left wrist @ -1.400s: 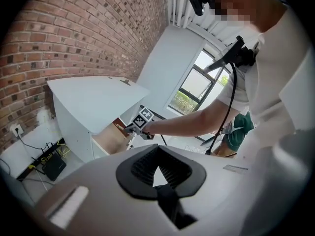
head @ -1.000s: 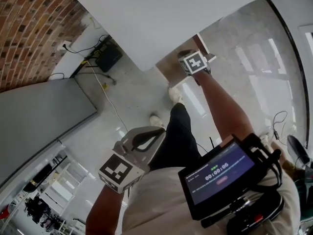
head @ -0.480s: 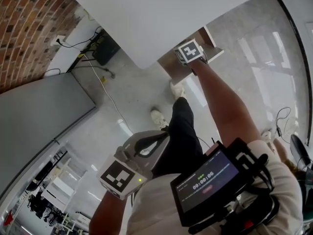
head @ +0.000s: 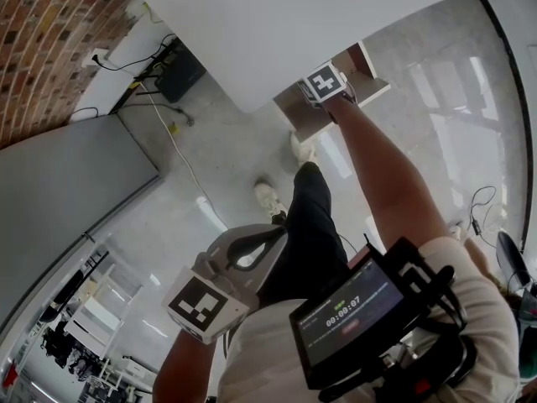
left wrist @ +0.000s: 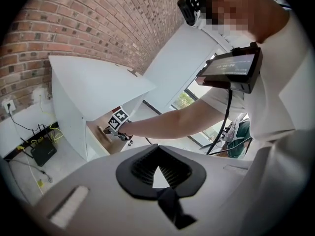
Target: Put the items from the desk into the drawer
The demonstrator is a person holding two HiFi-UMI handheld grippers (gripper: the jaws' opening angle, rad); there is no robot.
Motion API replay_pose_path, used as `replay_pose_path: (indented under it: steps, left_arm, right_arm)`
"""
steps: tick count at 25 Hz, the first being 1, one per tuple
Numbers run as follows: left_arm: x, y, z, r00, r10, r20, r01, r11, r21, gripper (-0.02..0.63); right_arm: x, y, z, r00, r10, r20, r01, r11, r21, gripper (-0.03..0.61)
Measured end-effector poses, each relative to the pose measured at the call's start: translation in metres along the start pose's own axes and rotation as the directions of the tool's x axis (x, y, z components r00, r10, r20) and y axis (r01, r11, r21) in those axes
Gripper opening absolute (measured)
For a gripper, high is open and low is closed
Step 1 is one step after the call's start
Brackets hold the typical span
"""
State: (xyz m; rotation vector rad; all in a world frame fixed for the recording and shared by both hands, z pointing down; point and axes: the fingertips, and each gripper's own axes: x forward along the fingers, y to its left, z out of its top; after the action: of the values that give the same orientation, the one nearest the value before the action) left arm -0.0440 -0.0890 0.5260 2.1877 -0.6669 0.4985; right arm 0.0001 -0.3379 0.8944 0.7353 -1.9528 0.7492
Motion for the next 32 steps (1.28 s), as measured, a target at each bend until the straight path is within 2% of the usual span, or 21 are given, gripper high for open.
replay_pose_path:
  steps: [8, 14, 18, 27, 32]
  left_arm:
    - [-0.004, -0.013, 0.007, 1.0, -0.028, 0.014, 0.027, 0.999, 0.031, 0.006]
    - [-0.022, -0.036, 0.018, 0.998, -0.051, 0.04, 0.047, 0.993, 0.11, 0.008]
    - [-0.047, -0.052, 0.017, 0.998, -0.039, 0.054, 0.031, 0.989, 0.144, 0.008]
    - [-0.114, -0.076, 0.015, 0.995, -0.014, 0.1, -0.011, 0.968, 0.251, 0.008]
    - [-0.144, -0.093, 0.0, 0.99, -0.009, 0.138, -0.025, 0.97, 0.242, 0.008]
  right_arm:
    - [-0.034, 0.001, 0.002, 1.0, -0.024, 0.015, 0.025, 0.998, -0.057, 0.058]
    - [-0.094, 0.023, -0.002, 0.999, -0.006, 0.052, 0.01, 0.997, -0.078, 0.058]
    - [-0.148, 0.037, -0.016, 0.996, -0.035, 0.076, 0.039, 0.998, -0.052, 0.05]
    - [-0.294, 0.124, -0.025, 0.978, -0.017, 0.208, 0.014, 1.0, 0.015, 0.003]
    - [-0.364, 0.186, -0.026, 0.958, 0.001, 0.285, 0.0, 1.0, -0.006, 0.003]
